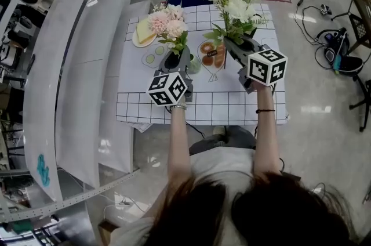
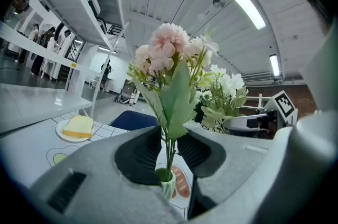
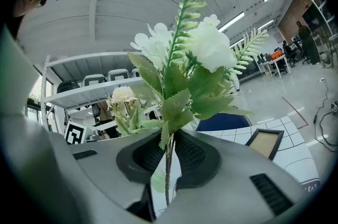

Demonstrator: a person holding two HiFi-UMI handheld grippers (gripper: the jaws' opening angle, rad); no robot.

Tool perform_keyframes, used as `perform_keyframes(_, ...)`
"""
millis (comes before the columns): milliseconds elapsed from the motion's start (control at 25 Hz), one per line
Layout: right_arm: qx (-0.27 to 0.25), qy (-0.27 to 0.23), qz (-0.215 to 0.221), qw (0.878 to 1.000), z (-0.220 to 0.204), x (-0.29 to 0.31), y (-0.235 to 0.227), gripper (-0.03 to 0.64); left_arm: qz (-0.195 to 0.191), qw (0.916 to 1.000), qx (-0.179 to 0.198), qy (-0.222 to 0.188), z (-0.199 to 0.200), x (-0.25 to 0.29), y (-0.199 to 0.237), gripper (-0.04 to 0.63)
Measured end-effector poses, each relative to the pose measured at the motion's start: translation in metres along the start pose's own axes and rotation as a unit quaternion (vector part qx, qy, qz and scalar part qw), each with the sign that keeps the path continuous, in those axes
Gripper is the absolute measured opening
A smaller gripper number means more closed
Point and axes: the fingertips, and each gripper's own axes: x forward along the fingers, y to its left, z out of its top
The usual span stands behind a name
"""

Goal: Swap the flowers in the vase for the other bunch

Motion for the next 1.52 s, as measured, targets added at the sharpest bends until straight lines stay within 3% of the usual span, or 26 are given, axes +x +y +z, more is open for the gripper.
perform_keyframes(1520, -0.013, 0.009, 0.032, 0.999, 0.012, 0.011, 0.018, 0.054, 0.017, 0.9944, -0.003, -0.104, 0.075, -0.028, 0.0, 0.098)
